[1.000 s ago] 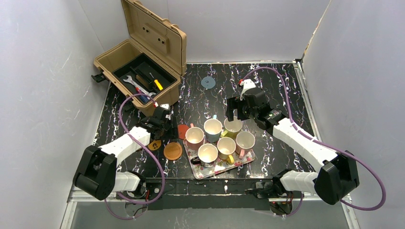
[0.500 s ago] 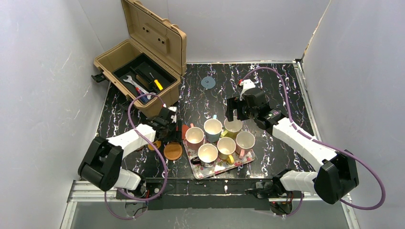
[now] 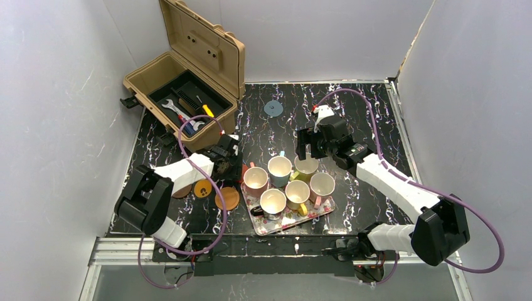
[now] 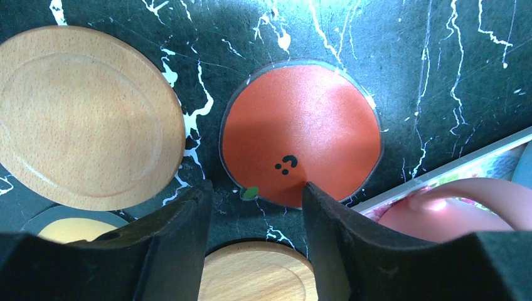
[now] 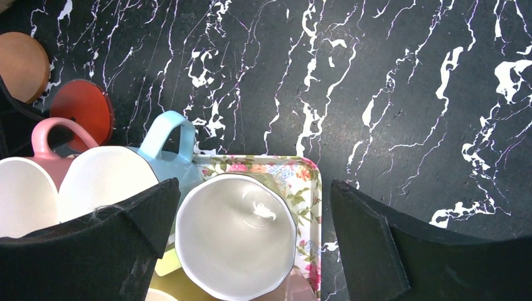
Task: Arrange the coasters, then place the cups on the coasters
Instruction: Move the coaster to the center of the board.
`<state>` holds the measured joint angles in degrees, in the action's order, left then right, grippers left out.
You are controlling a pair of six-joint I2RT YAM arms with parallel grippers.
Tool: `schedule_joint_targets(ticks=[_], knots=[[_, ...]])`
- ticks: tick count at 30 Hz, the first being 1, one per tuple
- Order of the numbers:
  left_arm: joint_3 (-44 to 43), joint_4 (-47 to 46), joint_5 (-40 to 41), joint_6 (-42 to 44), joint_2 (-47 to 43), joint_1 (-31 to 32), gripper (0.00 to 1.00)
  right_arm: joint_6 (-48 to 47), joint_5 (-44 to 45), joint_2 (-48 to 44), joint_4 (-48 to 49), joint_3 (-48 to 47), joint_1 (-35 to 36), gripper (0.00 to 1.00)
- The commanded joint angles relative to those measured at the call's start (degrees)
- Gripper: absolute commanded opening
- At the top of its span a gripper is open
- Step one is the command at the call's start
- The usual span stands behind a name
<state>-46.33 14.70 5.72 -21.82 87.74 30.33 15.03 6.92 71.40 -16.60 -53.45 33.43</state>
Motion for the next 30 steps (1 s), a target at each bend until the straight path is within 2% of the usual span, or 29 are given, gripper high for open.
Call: schedule_joint_targets(ticks=[1, 9, 15, 30], knots=[[0.8, 4.3, 1.5, 0.3, 1.0, 1.6, 0.52, -0.1, 0.3, 0.4, 1.4, -0.1, -0.1, 0.98], [1.9, 7.3, 9.1, -2.3, -3.6, 4.8, 0.6, 0.3, -0.8, 1.4, 2.1, 0.0, -0.1, 0.98], [2.5, 7.8, 9.9, -2.9, -6.1, 5.4, 0.6, 0.6, -0.9, 0.8, 2.0, 0.2, -0.1, 0.98], [-0.8, 6.5, 9.0, -0.7, 1.8, 6.0, 0.55, 1.1, -0.5, -0.7, 1.3, 0.2, -0.1, 0.99]])
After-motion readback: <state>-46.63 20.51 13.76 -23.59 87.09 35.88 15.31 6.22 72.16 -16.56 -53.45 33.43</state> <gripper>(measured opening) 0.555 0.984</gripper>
